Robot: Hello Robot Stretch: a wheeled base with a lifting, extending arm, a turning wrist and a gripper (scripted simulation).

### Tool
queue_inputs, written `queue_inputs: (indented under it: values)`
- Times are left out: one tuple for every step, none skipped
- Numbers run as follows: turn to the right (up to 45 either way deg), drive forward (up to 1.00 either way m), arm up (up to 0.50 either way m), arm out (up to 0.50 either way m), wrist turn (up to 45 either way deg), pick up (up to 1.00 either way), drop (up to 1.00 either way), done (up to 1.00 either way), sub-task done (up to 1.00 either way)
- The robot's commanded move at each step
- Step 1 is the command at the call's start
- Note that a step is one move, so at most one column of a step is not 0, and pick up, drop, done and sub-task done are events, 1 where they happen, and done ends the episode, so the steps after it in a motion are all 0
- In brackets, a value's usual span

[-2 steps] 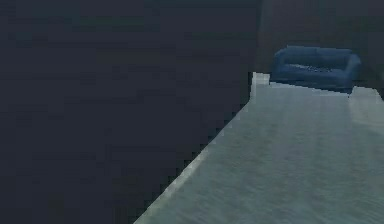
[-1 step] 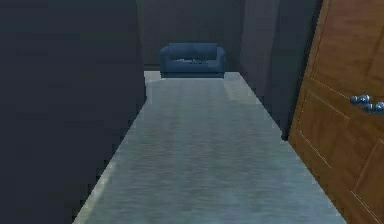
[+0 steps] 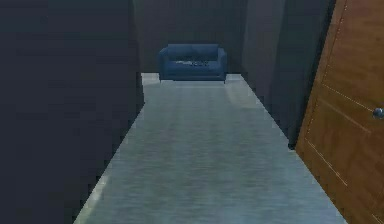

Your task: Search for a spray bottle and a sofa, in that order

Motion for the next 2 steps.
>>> queue_inputs:
  values:
    - [0.0,1.00,0.00,0.00,0.0,0.00,0.00,0.00,0.00]
    - [0.0,1.00,0.00,0.00,0.0,0.00,0.00,0.00,0.00]
